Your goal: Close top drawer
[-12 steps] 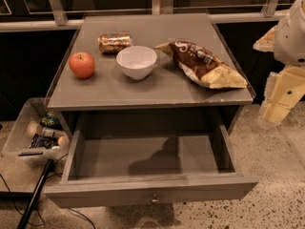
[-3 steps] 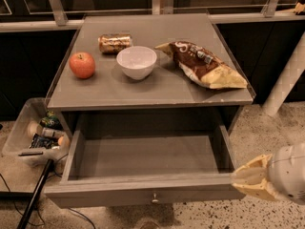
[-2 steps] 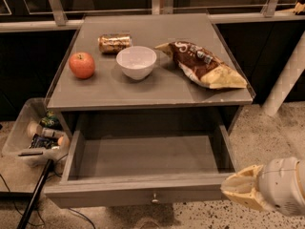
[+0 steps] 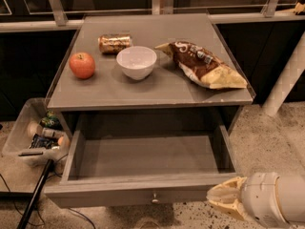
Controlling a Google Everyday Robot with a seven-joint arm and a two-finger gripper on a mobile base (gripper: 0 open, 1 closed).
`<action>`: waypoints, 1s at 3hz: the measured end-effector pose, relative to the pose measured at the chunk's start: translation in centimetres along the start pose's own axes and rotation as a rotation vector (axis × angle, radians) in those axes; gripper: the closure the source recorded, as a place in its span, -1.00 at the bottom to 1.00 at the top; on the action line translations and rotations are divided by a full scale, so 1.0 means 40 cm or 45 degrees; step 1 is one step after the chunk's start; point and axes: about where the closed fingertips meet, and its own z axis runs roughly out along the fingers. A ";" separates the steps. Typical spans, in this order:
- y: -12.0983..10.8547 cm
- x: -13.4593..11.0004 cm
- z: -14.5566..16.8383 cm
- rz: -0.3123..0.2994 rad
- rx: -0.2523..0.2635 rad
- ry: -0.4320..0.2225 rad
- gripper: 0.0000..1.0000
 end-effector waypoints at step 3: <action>0.001 0.049 0.170 -0.160 -0.054 0.055 1.00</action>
Offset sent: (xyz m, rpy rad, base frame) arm 0.0194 0.0391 -0.0738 -0.0659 -0.0376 0.1636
